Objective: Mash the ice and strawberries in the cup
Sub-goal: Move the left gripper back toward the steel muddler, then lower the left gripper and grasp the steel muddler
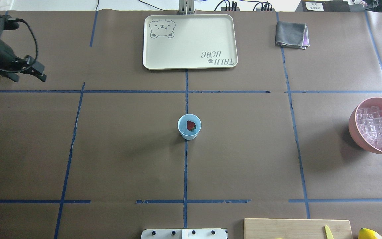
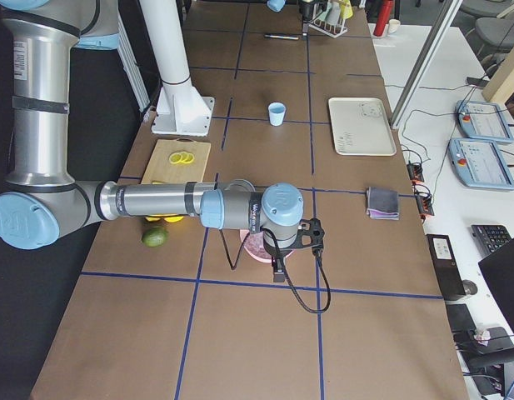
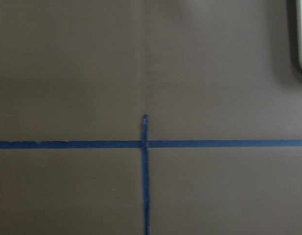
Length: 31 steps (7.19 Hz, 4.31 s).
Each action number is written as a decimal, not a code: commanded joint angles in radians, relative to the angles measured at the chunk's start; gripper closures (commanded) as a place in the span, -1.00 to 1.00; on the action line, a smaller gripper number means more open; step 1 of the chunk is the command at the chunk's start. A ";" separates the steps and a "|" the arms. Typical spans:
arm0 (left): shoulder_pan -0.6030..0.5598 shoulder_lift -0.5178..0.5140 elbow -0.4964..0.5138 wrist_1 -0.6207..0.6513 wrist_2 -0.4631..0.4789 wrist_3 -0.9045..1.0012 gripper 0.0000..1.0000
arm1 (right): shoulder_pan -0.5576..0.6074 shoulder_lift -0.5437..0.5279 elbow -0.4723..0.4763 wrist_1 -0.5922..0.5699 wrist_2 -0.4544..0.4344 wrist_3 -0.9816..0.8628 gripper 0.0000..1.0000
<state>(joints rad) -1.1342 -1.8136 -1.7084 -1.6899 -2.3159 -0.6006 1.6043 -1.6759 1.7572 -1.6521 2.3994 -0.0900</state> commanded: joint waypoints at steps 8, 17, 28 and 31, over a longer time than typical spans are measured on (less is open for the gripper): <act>-0.102 0.260 0.346 -0.607 0.066 -0.017 -1.00 | 0.003 0.013 0.005 0.003 -0.003 0.007 -0.99; 0.024 0.257 0.368 -0.642 0.151 -0.087 -1.00 | 0.003 0.016 0.007 0.005 -0.005 0.006 -0.99; -0.007 0.255 0.111 -0.631 0.042 -0.082 1.00 | 0.009 0.013 0.033 0.005 -0.022 0.003 -0.99; -0.015 0.120 -0.105 -0.574 0.251 -0.097 1.00 | 0.013 0.013 0.033 -0.005 -0.042 0.001 -0.99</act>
<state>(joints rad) -1.1526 -1.6461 -1.7194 -2.2809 -2.2045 -0.6899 1.6153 -1.6597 1.7891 -1.6528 2.3591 -0.0884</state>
